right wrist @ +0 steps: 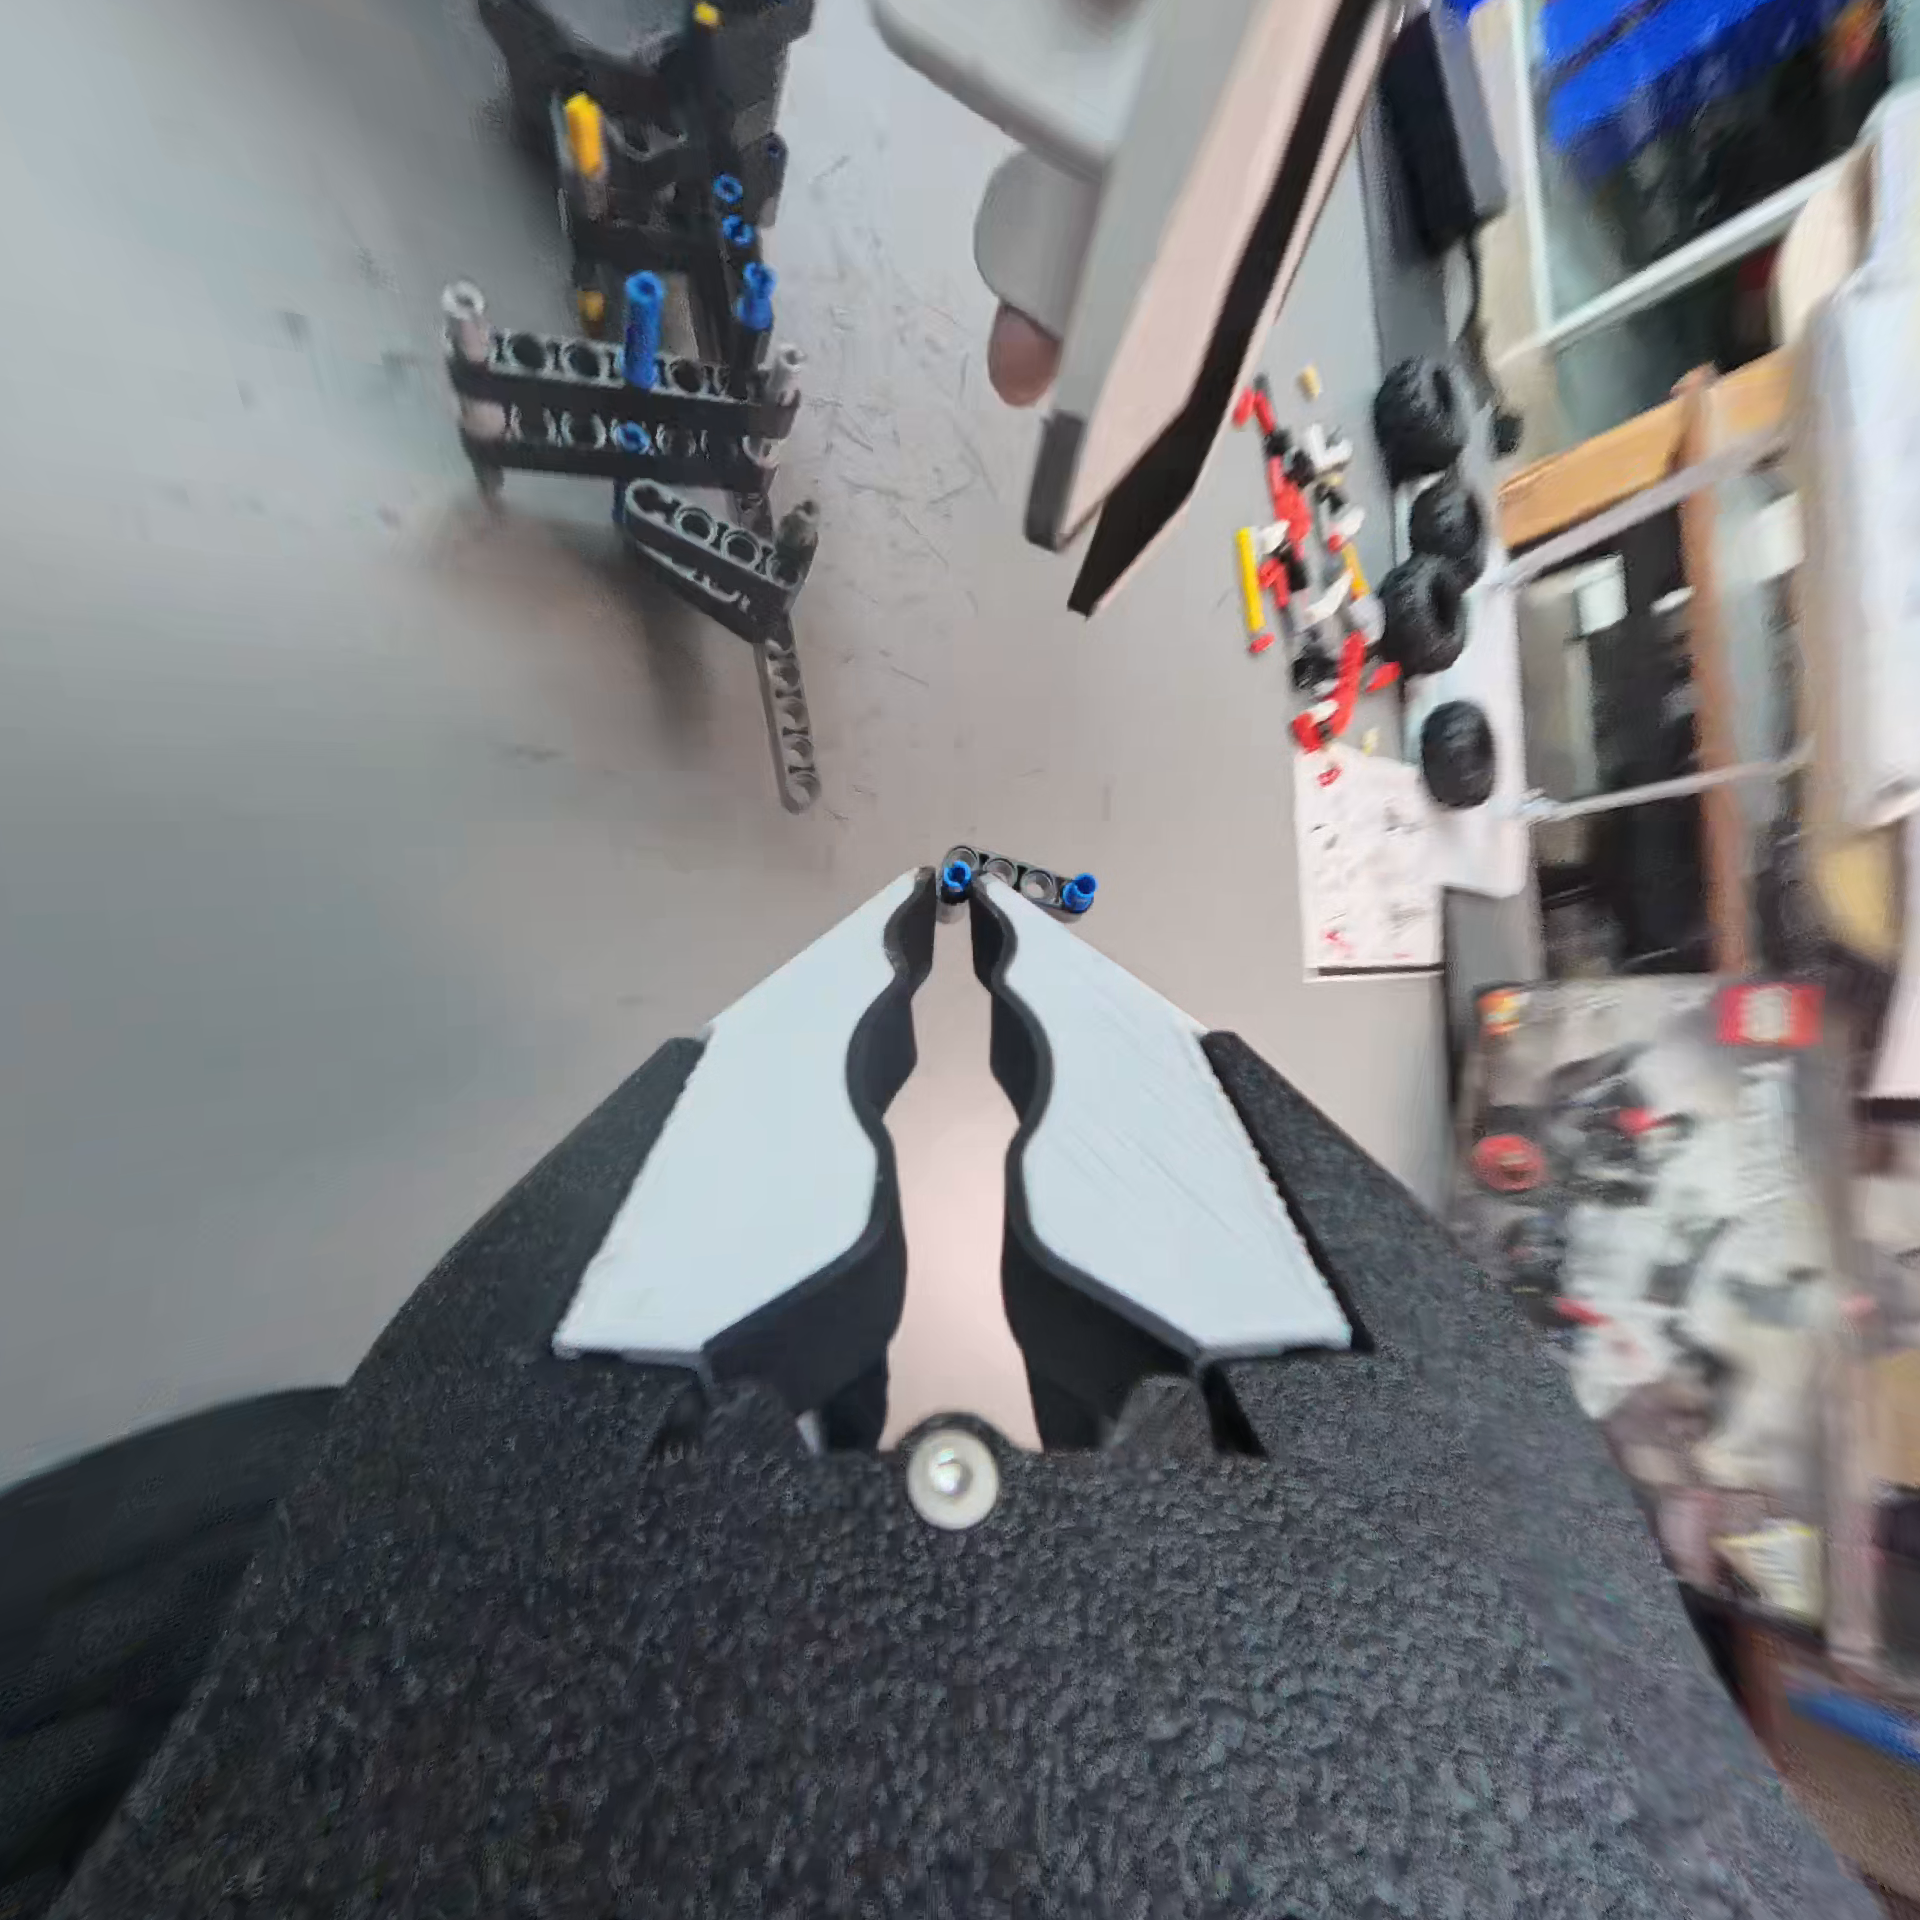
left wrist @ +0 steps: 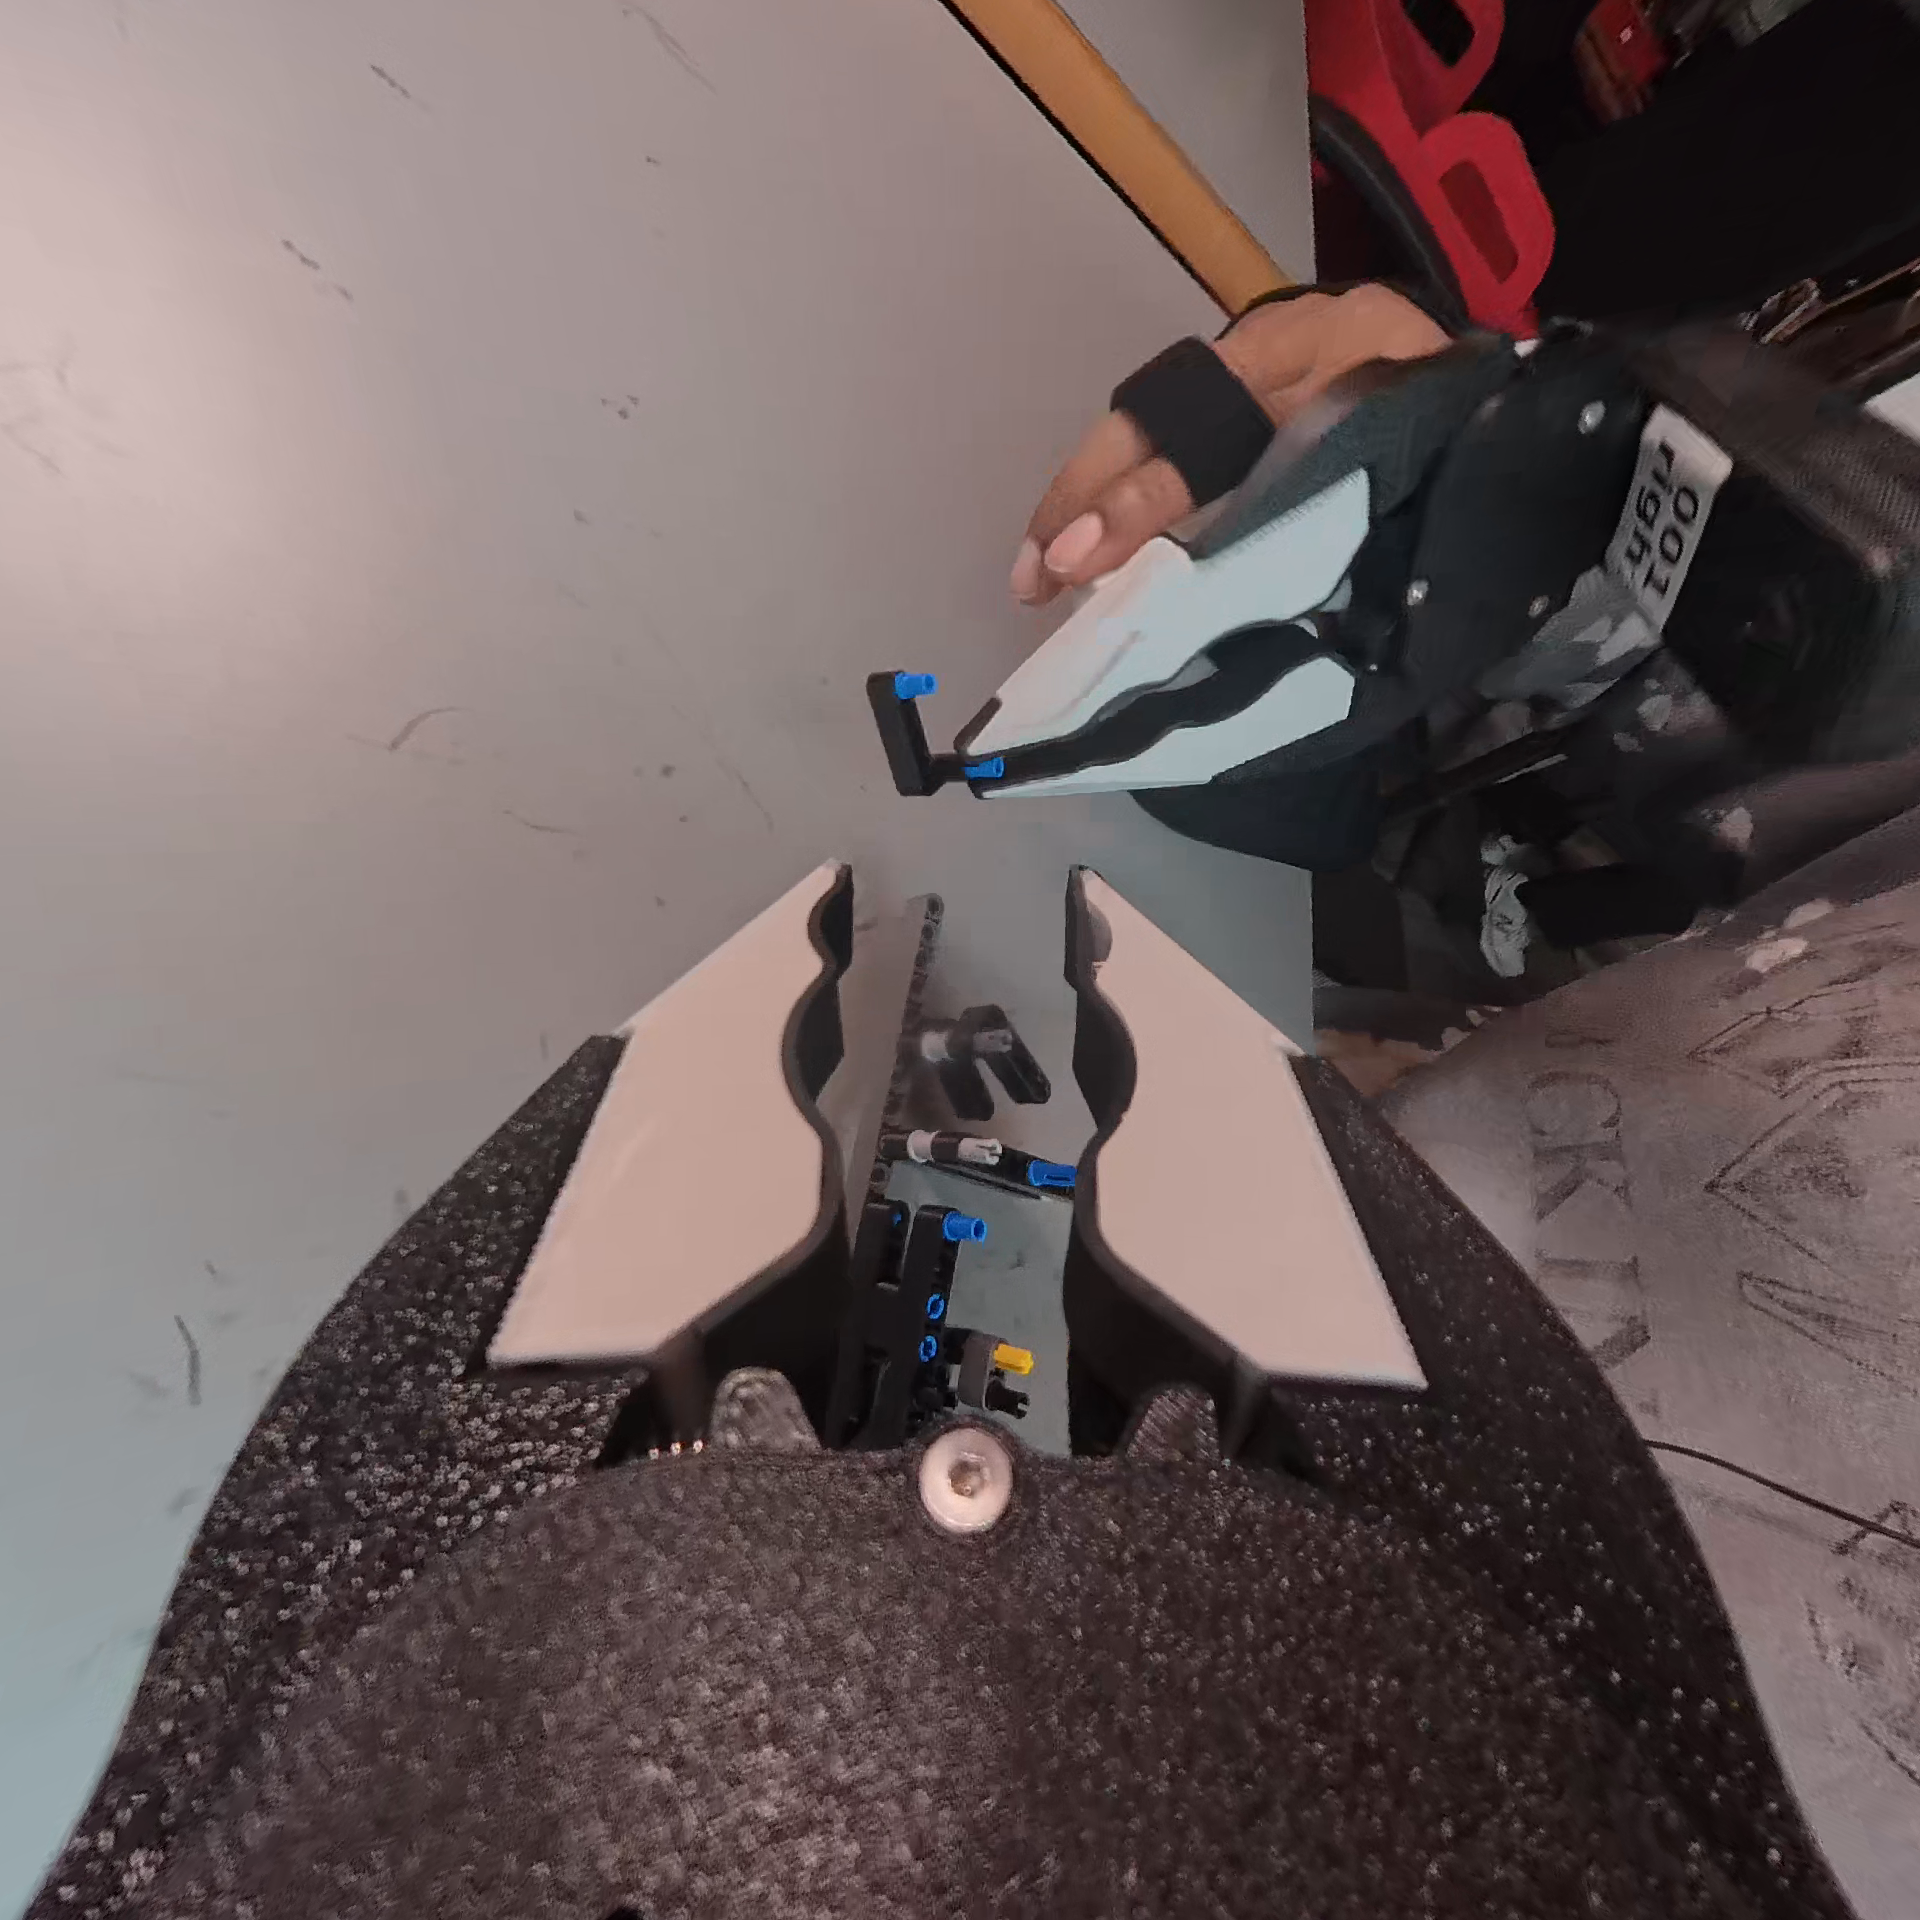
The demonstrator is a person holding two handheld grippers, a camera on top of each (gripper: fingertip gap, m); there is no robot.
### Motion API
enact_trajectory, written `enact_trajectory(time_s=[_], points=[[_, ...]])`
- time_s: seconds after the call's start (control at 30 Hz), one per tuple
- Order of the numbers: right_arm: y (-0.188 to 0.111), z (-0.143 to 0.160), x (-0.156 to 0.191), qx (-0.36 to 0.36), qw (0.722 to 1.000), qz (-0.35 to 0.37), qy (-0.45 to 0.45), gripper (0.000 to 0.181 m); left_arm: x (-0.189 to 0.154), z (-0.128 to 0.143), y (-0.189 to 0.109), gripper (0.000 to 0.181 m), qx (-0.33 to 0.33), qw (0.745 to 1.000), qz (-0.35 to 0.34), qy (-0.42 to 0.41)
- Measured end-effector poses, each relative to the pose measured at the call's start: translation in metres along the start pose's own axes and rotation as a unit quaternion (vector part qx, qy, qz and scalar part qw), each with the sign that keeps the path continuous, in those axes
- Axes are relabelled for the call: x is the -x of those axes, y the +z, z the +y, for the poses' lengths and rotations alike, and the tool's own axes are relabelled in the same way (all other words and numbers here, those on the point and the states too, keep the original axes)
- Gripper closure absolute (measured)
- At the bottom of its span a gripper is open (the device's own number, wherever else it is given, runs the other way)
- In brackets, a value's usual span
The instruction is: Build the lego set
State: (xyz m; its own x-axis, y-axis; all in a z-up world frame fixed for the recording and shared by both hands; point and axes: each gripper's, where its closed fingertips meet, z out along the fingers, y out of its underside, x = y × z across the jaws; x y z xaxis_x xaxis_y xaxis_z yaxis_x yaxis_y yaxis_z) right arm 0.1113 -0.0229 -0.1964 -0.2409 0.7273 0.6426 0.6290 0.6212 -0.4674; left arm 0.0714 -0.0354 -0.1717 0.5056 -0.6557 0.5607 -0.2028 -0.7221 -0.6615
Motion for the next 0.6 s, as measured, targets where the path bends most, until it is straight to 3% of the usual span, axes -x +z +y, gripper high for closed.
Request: enact_trajectory(time_s=[0.13, 0.23, 0.4, 0.5, 0.6], points=[[-0.01, -0.011, -0.016, 0.045, 0.959, 0.096, -0.262, 0.175, -0.008, -0.012, 0.004, 0.138, -0.041, 0.997, 0.045, -0.05], [-0.007, -0.018, -0.016, 0.057, 0.926, 0.12, -0.354, 0.175, -0.016, -0.021, 0.007, 0.138, -0.059, 0.992, 0.079, -0.084], [-0.004, -0.031, -0.012, 0.053, 0.892, 0.125, -0.432, 0.176, -0.01, -0.02, 0.012, 0.14, -0.054, 0.987, 0.079, -0.13], [-0.004, -0.036, -0.011, 0.054, 0.885, 0.121, -0.447, 0.176, -0.014, -0.021, 0.011, 0.163, -0.064, 0.983, 0.097, -0.14], [-0.006, -0.037, -0.015, 0.056, 0.889, 0.132, -0.436, 0.176, -0.013, -0.02, 0.008, 0.165, -0.064, 0.988, 0.08, -0.119]])
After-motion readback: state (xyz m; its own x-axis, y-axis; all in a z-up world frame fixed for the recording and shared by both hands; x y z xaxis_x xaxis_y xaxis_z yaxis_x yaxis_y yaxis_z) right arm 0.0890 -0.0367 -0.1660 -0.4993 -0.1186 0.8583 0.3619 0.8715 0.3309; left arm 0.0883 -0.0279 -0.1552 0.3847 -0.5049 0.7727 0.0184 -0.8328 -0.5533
